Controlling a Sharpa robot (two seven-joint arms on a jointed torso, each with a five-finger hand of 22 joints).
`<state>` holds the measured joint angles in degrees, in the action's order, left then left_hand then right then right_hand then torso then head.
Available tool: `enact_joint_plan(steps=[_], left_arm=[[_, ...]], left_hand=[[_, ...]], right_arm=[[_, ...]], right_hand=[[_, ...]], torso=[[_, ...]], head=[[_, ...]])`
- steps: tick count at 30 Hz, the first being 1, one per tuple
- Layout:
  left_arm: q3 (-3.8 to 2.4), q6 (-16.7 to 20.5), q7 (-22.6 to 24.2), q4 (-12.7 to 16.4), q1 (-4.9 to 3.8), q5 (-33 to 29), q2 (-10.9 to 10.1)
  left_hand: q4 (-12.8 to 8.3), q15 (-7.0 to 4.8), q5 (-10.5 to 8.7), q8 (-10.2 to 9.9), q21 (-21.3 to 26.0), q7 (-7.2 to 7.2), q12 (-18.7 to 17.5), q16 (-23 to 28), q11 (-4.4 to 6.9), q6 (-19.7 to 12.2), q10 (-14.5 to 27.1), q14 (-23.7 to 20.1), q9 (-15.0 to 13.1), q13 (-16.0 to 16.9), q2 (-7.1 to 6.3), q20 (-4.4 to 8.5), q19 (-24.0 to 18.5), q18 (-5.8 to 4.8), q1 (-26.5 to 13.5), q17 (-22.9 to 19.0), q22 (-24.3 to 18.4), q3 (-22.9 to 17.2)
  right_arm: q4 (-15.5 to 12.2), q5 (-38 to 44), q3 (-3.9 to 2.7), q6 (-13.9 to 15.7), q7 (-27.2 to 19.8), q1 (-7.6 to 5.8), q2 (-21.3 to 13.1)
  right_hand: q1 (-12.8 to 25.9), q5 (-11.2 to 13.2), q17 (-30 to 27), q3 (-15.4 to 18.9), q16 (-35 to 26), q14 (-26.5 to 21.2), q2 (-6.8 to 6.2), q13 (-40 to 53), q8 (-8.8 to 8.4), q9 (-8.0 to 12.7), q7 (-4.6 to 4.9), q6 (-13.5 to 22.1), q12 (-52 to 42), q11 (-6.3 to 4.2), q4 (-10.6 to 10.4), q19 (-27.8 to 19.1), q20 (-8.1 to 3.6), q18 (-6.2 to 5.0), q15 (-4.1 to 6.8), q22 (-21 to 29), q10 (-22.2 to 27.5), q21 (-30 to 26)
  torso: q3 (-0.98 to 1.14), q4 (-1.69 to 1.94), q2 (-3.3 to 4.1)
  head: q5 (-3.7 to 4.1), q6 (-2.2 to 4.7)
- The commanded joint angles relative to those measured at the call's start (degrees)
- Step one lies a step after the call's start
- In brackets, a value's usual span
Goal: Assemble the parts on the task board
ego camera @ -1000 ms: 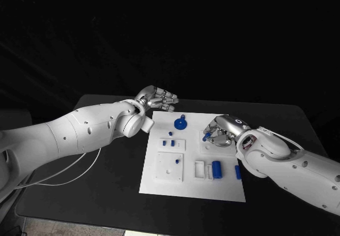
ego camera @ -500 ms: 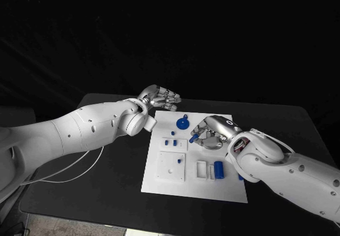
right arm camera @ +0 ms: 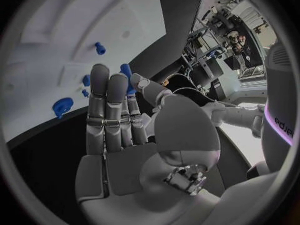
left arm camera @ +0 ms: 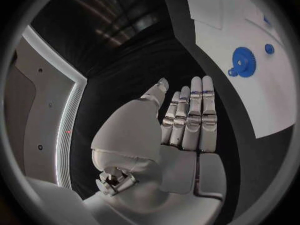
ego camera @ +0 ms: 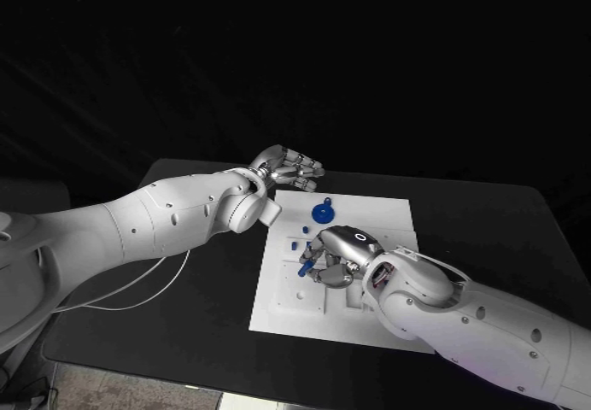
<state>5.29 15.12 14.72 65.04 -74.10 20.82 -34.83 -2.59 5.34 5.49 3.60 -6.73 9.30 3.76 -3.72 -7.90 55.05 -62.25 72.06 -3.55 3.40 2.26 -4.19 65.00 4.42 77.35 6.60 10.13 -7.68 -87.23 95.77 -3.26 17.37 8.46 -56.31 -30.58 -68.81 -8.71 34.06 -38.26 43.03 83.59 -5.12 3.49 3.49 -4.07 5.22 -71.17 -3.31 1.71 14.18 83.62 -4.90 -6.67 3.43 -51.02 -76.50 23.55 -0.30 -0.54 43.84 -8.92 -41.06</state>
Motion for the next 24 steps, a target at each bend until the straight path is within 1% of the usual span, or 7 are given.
enact_joint_plan(steps=[1,7,10,13,16,20,24], left_arm=[[-0.04,-1.17,0.25,0.05,-0.02,-0.43,0.24],[-0.05,-1.25,0.20,0.06,-0.02,-0.42,0.27],[-0.05,-1.29,0.18,0.07,-0.03,-0.42,0.28],[-0.05,-1.32,0.17,0.06,-0.03,-0.42,0.34],[-0.05,-1.34,0.18,0.12,-0.03,-0.41,0.33],[-0.05,-1.34,0.18,0.12,-0.03,-0.41,0.33],[-0.05,-1.37,0.17,0.14,-0.03,-0.40,0.29]], left_hand=[[0.10,-0.16,-0.37,0.25,-0.37,0.00,-0.21,-0.21,0.13,-0.33,0.38,-0.18,-0.08,-0.02,0.53,0.00,-0.45,0.00,-0.03,0.00,-0.09,0.20],[0.10,-0.16,-0.37,0.25,-0.37,0.00,-0.21,-0.21,0.13,-0.33,0.38,-0.18,-0.08,-0.02,0.53,0.00,-0.45,0.00,-0.03,0.00,-0.09,0.20],[0.10,-0.16,-0.37,0.25,-0.37,0.00,-0.21,-0.21,0.13,-0.33,0.38,-0.18,-0.08,-0.02,0.53,0.00,-0.45,0.00,-0.03,0.00,-0.09,0.20],[0.10,-0.16,-0.37,0.25,-0.37,0.00,-0.21,-0.21,0.13,-0.33,0.38,-0.18,-0.08,-0.02,0.53,0.00,-0.45,0.00,-0.03,0.00,-0.09,0.20],[0.10,-0.16,-0.37,0.25,-0.37,0.00,-0.21,-0.21,0.13,-0.33,0.38,-0.18,-0.08,-0.02,0.53,0.00,-0.45,0.00,-0.03,0.00,-0.09,0.20],[0.10,-0.16,-0.37,0.25,-0.37,0.00,-0.21,-0.21,0.13,-0.33,0.38,-0.18,-0.08,-0.02,0.53,0.00,-0.45,0.00,-0.03,0.00,-0.09,0.20],[0.10,-0.16,-0.37,0.25,-0.37,0.00,-0.21,-0.21,0.13,-0.33,0.38,-0.18,-0.08,-0.02,0.53,0.00,-0.45,0.00,-0.03,0.00,-0.09,0.20]], right_arm=[[0.25,2.41,0.73,-2.60,-0.32,0.23,0.69],[0.39,3.20,1.39,-3.44,0.11,0.39,1.17],[0.54,3.64,1.69,-4.89,0.72,0.42,1.27],[0.77,4.07,2.37,-5.58,1.10,0.39,1.32],[1.07,4.48,2.88,-5.52,1.39,0.37,1.67],[1.42,5.17,3.35,-4.99,1.98,0.38,2.17],[1.85,6.19,3.59,-3.84,3.05,0.41,2.53]], right_hand=[[0.00,-0.30,0.04,0.12,0.08,-0.06,0.86,0.06,0.19,-0.10,-0.65,-0.95,-0.19,-0.18,0.28,-0.14,-0.10,-0.74,0.37,-0.15,-0.53,-0.20],[0.04,-0.33,0.03,0.22,0.07,-0.04,0.92,0.06,0.19,-0.10,-0.65,-0.92,-0.20,-0.18,0.37,-0.12,-0.11,-0.72,0.37,-0.21,-0.55,-0.25],[0.07,-0.31,0.04,0.28,0.08,-0.03,0.99,0.06,0.19,-0.11,-0.65,-0.95,-0.19,-0.18,0.45,-0.10,-0.10,-0.70,0.37,-0.28,-0.54,-0.28],[0.15,-0.12,0.04,0.40,0.06,-0.03,1.13,0.06,0.20,-0.11,-0.65,-0.89,-0.19,-0.18,0.52,-0.14,-0.09,-0.63,0.36,-0.34,-0.48,-0.39],[0.16,-0.14,0.04,0.46,0.07,-0.03,1.15,0.06,0.20,-0.12,-0.66,-0.94,-0.20,-0.19,0.59,-0.11,-0.11,-0.62,0.37,-0.38,-0.54,-0.42],[0.17,-0.12,0.04,0.45,0.07,-0.03,1.20,0.06,0.20,-0.12,-0.67,-0.95,-0.19,-0.20,0.63,-0.08,-0.12,-0.61,0.38,-0.40,-0.55,-0.44],[0.26,0.02,0.08,0.32,0.14,0.00,1.20,0.06,0.20,-0.13,-0.69,-1.05,-0.19,-0.22,0.81,0.04,-0.14,-0.57,0.40,-0.52,-0.65,-0.49]], torso=[[0.01,-0.01,0.05],[-0.03,-0.13,-0.03],[0.02,-0.12,-0.01],[0.04,-0.11,-0.05],[0.00,-0.09,0.01],[0.13,-0.02,0.09],[0.08,0.04,0.08]], head=[[-0.38,-0.29],[-0.66,-0.51],[-0.78,-0.61],[-0.90,-0.72],[-0.92,-0.75],[-1.04,-0.85],[-0.96,-0.99]])
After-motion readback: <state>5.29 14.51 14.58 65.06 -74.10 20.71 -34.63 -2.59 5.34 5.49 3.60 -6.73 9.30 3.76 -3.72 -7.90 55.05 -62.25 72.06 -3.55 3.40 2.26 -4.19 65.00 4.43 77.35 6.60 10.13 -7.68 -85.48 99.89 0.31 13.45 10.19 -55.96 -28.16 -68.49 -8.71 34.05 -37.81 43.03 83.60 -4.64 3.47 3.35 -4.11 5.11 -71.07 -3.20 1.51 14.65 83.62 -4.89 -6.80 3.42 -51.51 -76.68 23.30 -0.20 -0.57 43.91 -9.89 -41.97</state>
